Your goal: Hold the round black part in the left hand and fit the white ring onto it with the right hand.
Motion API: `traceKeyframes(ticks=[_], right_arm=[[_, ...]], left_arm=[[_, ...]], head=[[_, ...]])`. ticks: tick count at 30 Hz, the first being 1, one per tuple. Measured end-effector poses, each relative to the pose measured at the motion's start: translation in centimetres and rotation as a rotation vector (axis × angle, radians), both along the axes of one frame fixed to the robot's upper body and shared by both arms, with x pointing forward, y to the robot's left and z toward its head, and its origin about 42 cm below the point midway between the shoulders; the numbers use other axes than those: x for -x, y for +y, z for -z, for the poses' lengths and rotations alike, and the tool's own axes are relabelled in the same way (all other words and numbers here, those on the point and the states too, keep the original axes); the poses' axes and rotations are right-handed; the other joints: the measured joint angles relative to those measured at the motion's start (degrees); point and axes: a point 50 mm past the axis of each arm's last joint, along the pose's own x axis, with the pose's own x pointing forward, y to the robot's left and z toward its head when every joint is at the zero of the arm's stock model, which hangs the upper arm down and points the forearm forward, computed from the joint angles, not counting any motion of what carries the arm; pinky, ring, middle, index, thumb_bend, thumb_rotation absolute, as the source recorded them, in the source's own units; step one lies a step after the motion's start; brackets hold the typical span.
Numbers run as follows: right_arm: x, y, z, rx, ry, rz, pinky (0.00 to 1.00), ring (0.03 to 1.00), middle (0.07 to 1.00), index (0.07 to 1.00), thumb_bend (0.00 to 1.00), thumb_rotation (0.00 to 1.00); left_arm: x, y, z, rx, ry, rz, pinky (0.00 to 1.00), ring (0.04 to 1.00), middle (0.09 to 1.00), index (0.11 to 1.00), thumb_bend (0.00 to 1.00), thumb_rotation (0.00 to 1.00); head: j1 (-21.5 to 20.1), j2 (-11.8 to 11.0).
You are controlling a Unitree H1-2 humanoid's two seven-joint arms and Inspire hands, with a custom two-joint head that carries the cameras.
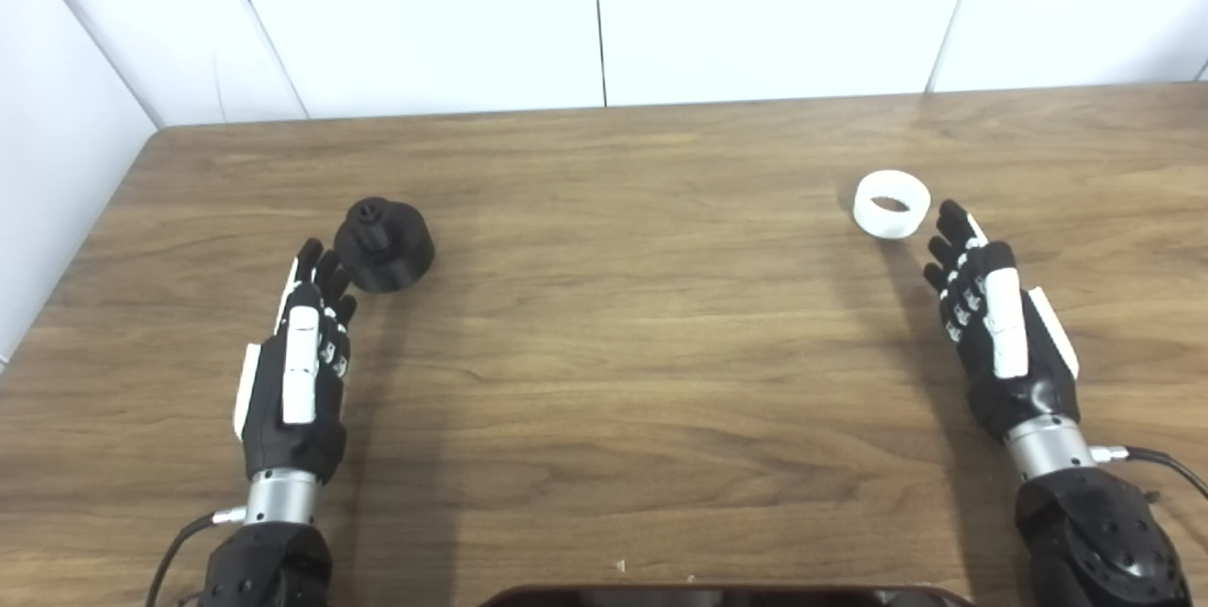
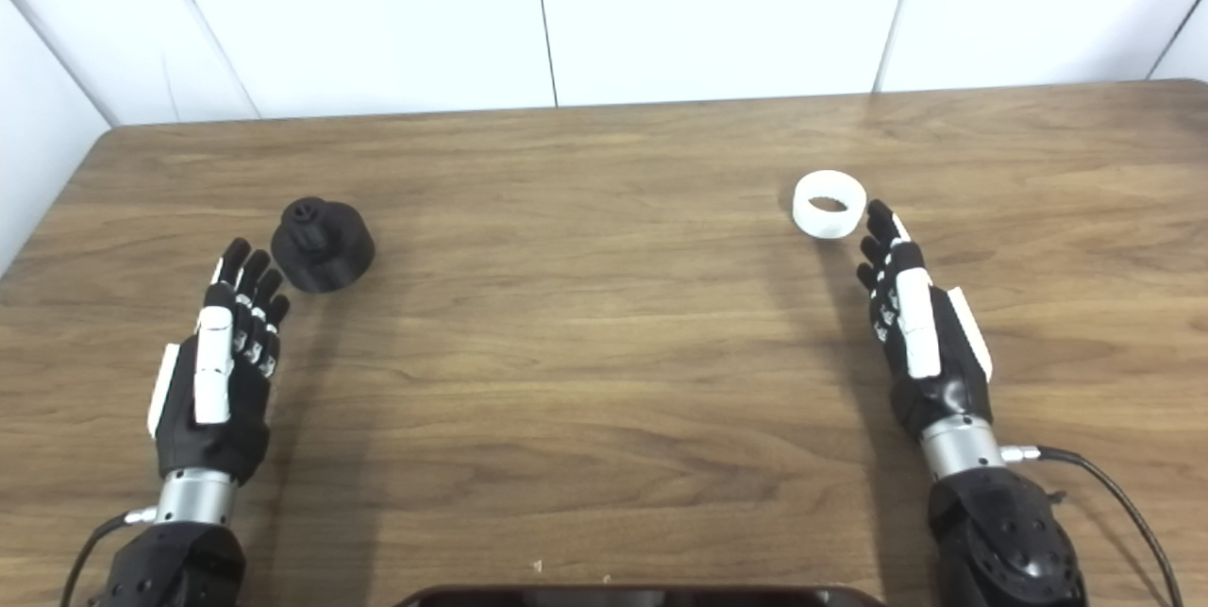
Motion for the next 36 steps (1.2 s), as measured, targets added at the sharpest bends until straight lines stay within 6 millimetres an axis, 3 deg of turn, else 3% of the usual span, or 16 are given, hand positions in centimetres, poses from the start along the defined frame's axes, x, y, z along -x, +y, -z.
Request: traceKeyframes(ticks=[17,18,20,21,25,29,32,36], right_arm=[[-0.1,-0.1,0.2,0.003,0.008,-0.004,1.0,1.0,1.0,0.96,0.62,1.0],[-0.1,-0.2,0.3,0.003,0.011,-0.003,1.0,1.0,1.0,0.96,0.62,1.0],[-0.2,-0.2,0.6,0.001,0.02,-0.002,1.0,1.0,1.0,0.958,0.63,1.0],[-0.2,-0.2,0.6,0.0,0.02,-0.002,1.0,1.0,1.0,0.958,0.63,1.0],[-0.2,-0.4,0.7,-0.005,0.018,0.002,1.0,1.0,1.0,0.964,0.6,1.0],[-0.4,-0.4,0.7,-0.002,0.016,0.001,1.0,1.0,1.0,0.981,0.58,1.0],[-0.5,-0.4,0.8,-0.001,0.015,0.0,1.0,1.0,1.0,0.981,0.6,1.0],[-0.7,-0.4,0.9,0.002,0.009,0.0,1.0,1.0,1.0,0.978,0.61,1.0]], left_arm=[[0.0,-0.1,0.0,-0.004,0.0,-0.002,1.0,1.0,1.0,1.0,0.5,0.84],[0.0,-0.1,0.0,-0.02,0.002,-0.004,1.0,1.0,1.0,1.0,0.51,0.78],[0.0,-0.1,0.0,-0.055,0.008,-0.004,1.0,1.0,1.0,0.997,0.57,0.58],[0.0,-0.1,0.0,-0.086,0.013,-0.007,1.0,1.0,1.0,0.988,0.59,0.54],[0.4,1.1,-0.4,-0.267,0.043,-0.055,0.99,1.0,0.998,0.966,0.71,0.42],[0.2,3.4,-2.3,-0.45,0.097,-0.087,0.96,1.0,0.997,0.955,0.83,0.33],[-1.1,5.4,-3.9,-0.587,0.151,-0.102,0.99,1.0,1.0,0.95,0.92,0.27],[-2.8,7.2,-5.9,-0.736,0.183,-0.09,1.0,1.0,0.993,0.936,0.96,0.26]], head=[[1.3,-0.3],[1.3,-0.3],[2.3,-0.5],[2.5,-0.5],[3.5,-0.7],[3.8,-1.0],[3.8,-1.1],[3.9,-1.1]])
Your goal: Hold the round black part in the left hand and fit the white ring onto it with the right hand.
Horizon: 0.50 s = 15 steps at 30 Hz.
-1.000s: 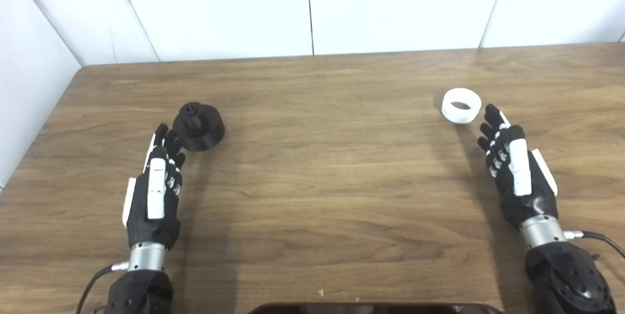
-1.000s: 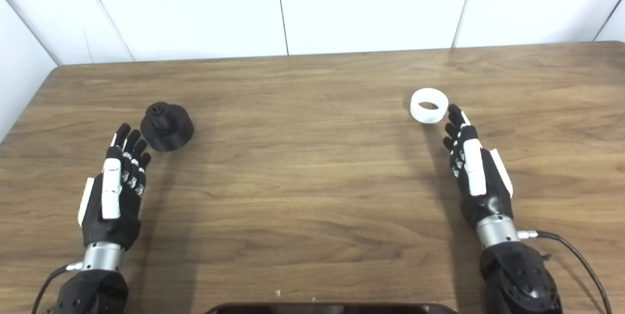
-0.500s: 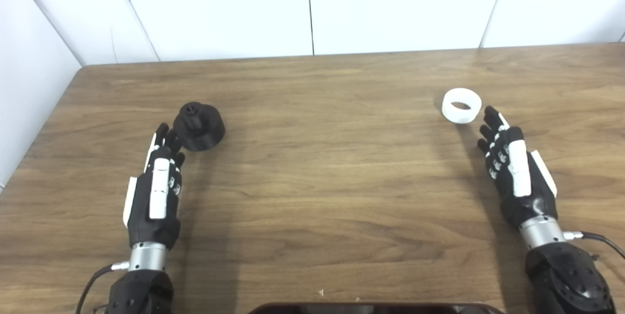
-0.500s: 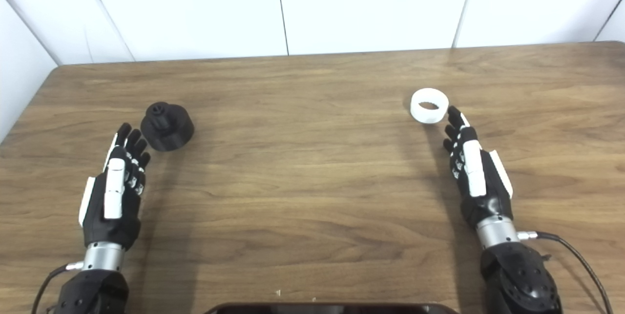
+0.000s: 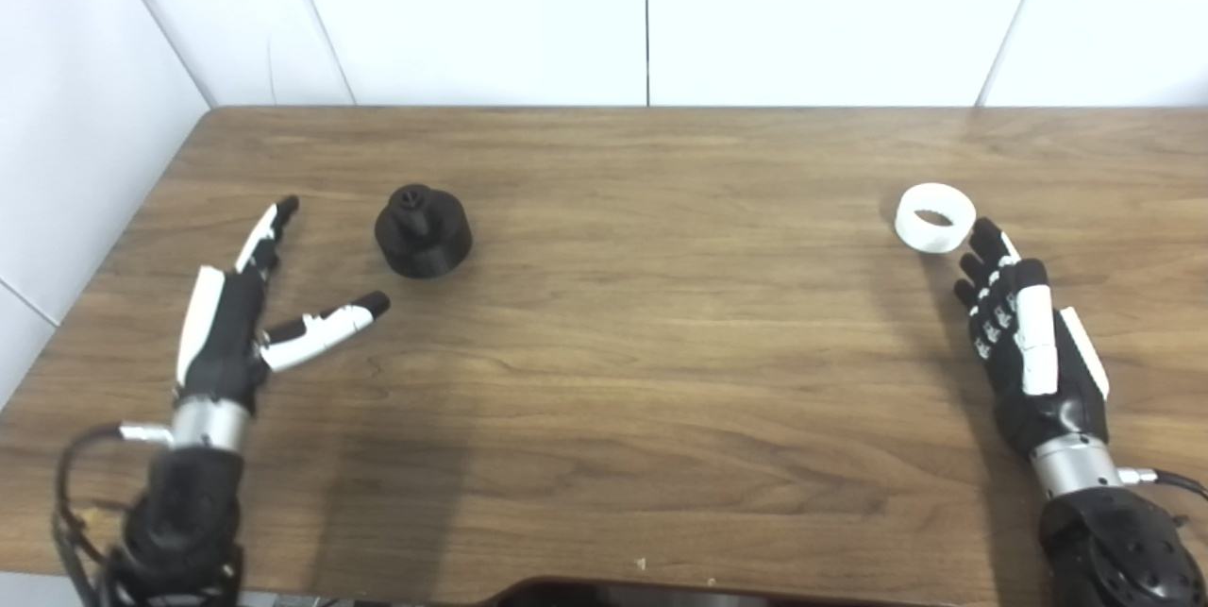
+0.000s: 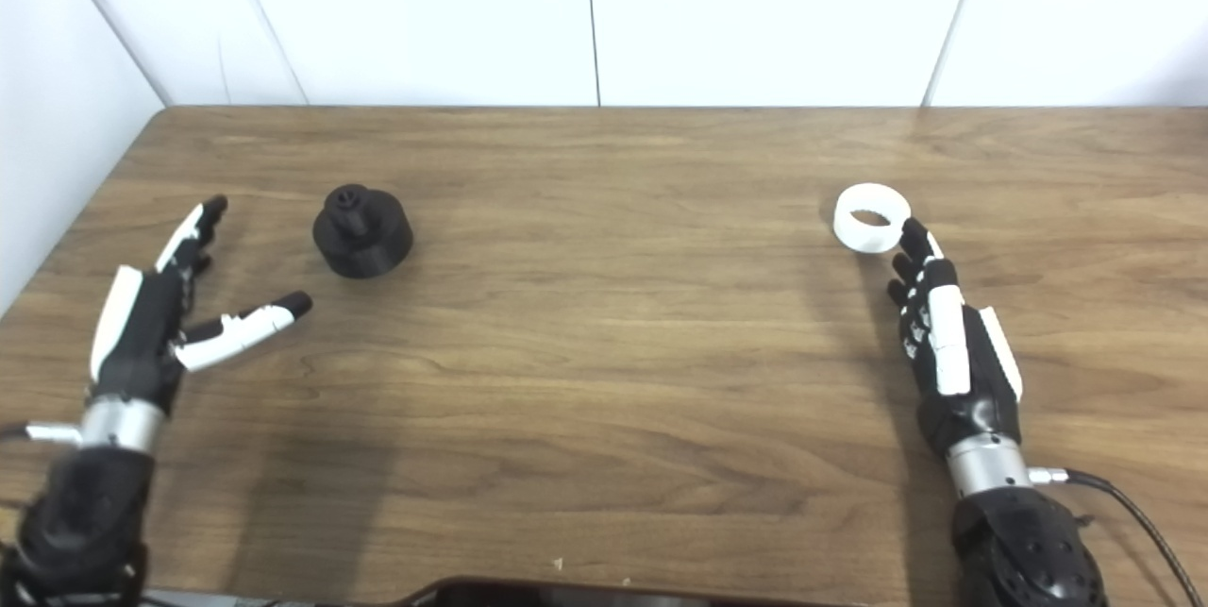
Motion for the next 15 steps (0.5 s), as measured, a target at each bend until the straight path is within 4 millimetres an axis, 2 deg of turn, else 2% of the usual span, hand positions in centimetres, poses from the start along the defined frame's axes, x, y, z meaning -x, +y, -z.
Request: traceKeyframes(ticks=[4,15], right_arm=[[0.0,0.0,0.0,0.003,0.0,0.001,0.99,1.0,1.0,0.975,0.61,1.0],[0.0,0.0,0.0,0.006,-0.001,0.001,0.99,1.0,1.0,0.98,0.59,1.0]], left_arm=[[-1.0,0.3,-0.7,-0.09,0.017,0.014,1.0,1.0,0.987,0.927,0.99,0.3],[-4.5,1.8,1.2,-0.172,0.173,0.041,0.99,1.0,0.987,0.908,1.0,0.29]], head=[[-0.2,-0.2],[-0.5,-0.3]])
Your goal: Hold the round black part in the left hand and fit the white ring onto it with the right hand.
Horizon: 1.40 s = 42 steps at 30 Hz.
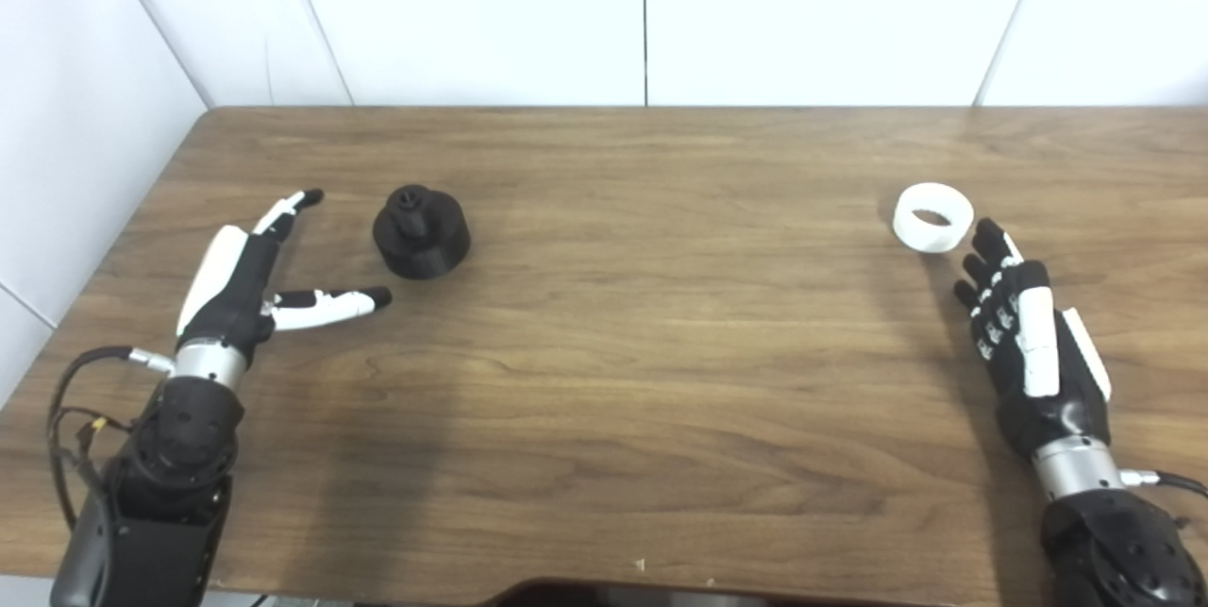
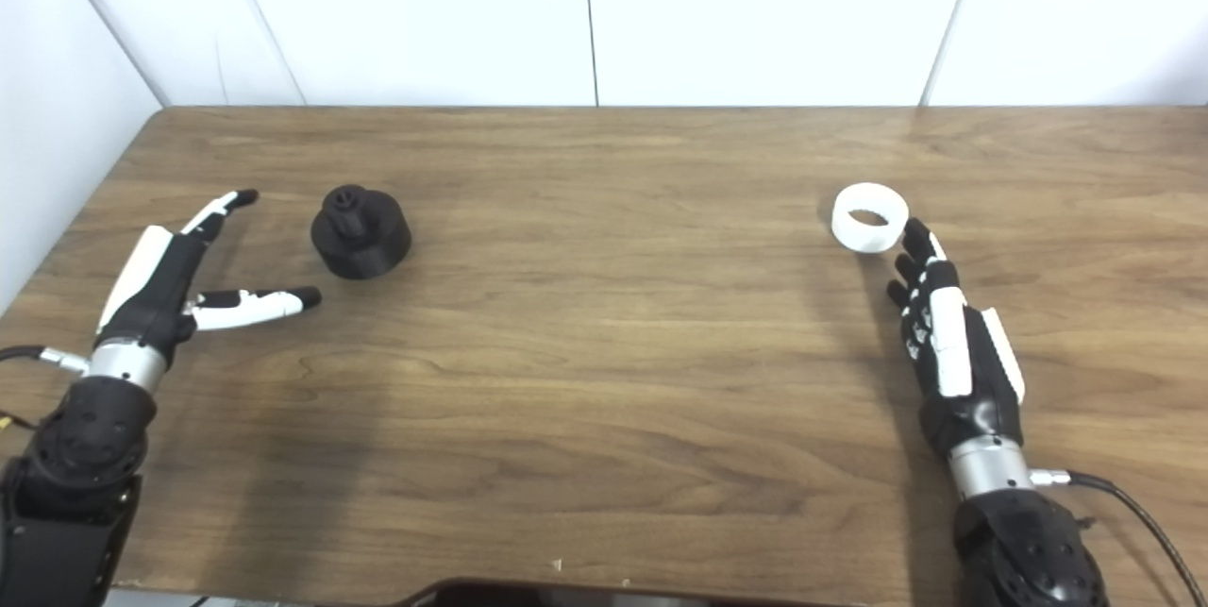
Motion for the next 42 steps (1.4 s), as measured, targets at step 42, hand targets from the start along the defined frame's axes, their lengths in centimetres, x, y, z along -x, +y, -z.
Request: traceKeyframes(ticks=[42], right_arm=[[0.3,0.1,0.1,0.009,-0.001,0.006,0.99,1.0,1.0,0.978,0.61,1.0]], left_arm=[[-6.6,-1.2,0.5,-0.026,0.063,0.074,0.96,1.0,0.975,0.889,1.0,0.28]], head=[[-1.4,-1.4]])
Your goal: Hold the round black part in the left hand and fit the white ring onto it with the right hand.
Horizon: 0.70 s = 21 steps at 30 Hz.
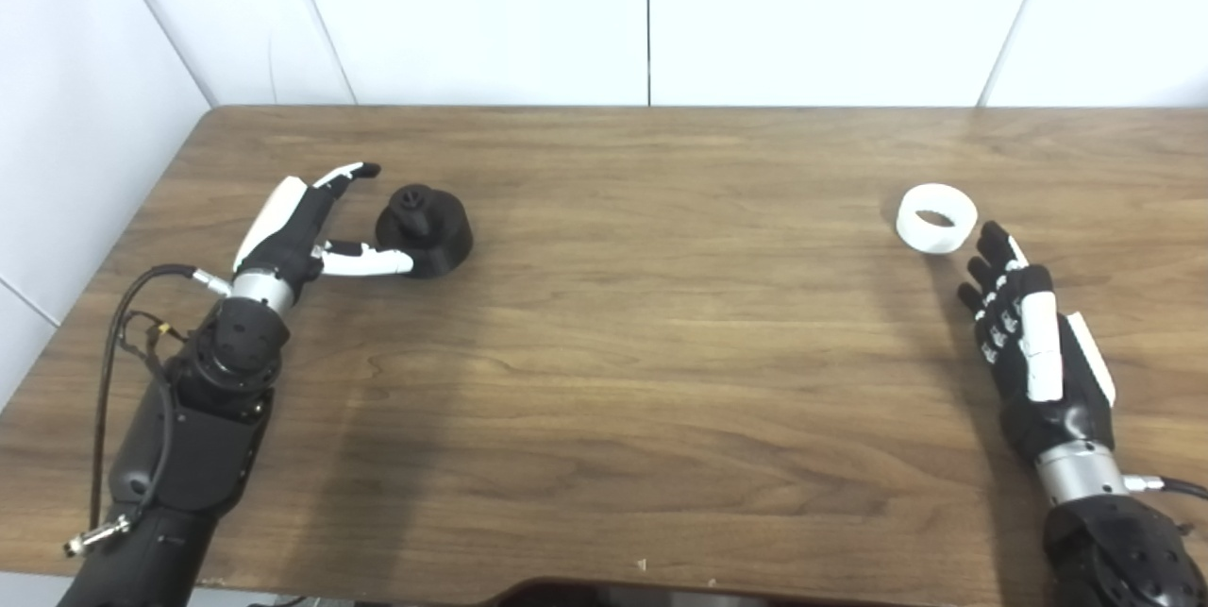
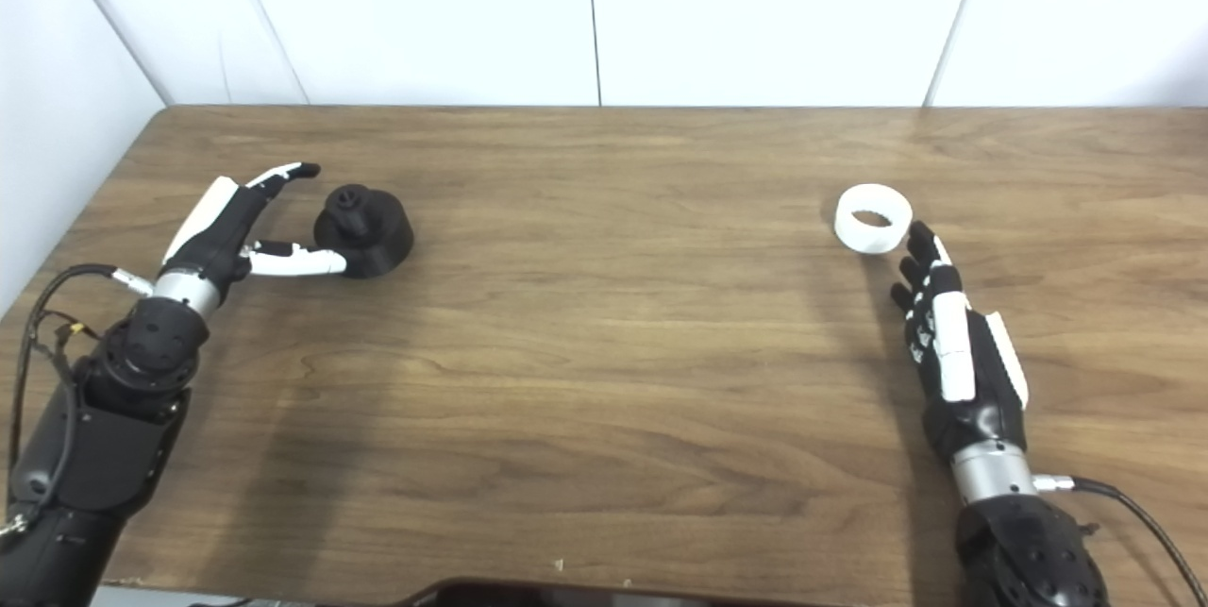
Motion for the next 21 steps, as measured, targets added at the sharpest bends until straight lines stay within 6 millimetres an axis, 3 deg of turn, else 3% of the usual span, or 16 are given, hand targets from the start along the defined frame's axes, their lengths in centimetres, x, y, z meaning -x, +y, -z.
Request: traceKeyframes(ticks=[16,21], right_arm=[[0.4,-0.2,0.0,0.001,-0.002,0.007,0.99,1.0,1.0,0.982,0.61,1.0],[0.4,-0.2,0.0,0.001,-0.002,0.007,0.99,1.0,1.0,0.986,0.62,1.0]], left_arm=[[-0.5,-1.3,0.3,-0.008,0.013,0.031,0.95,1.0,0.967,0.822,0.99,0.29],[-0.7,-1.6,0.4,-0.019,0.021,0.039,0.95,1.0,0.961,0.786,0.96,0.25]], head=[[-0.1,0.2],[-0.1,0.3]])
